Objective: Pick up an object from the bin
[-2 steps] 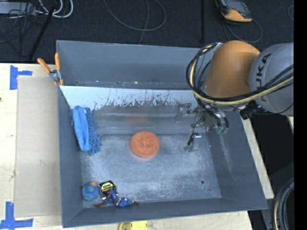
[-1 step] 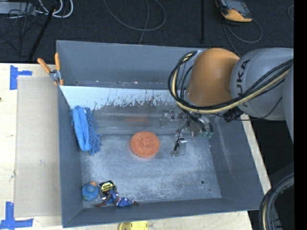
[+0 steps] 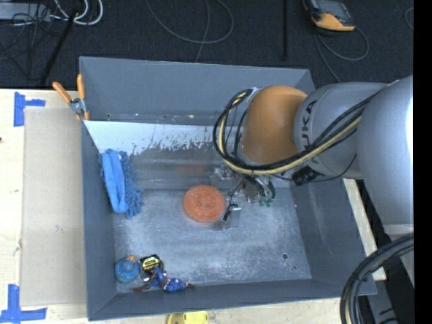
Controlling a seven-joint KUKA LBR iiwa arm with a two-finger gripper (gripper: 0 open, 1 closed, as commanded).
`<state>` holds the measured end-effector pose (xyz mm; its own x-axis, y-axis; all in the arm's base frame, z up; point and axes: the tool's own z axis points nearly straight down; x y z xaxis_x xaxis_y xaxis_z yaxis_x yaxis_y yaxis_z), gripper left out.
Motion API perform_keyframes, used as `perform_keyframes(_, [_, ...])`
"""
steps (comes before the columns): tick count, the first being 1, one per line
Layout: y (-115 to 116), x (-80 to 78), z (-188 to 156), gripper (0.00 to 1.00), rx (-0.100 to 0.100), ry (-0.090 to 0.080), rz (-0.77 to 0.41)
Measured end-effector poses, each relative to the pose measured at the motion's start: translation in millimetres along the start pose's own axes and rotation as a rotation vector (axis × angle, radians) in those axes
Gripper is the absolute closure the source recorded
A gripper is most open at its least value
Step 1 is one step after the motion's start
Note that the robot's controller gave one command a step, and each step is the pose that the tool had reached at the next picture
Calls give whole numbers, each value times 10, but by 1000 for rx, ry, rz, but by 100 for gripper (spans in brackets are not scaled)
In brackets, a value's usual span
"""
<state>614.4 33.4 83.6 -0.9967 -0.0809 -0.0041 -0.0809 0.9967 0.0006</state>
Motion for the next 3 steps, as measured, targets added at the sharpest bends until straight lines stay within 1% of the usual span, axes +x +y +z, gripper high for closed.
perform_keyframes(1, [166,145,224,0,0,7,43])
perform_keyframes(2, [315,96,137,100,0,2,28])
perform_keyframes(3, [316,96,137,100,0,2,28])
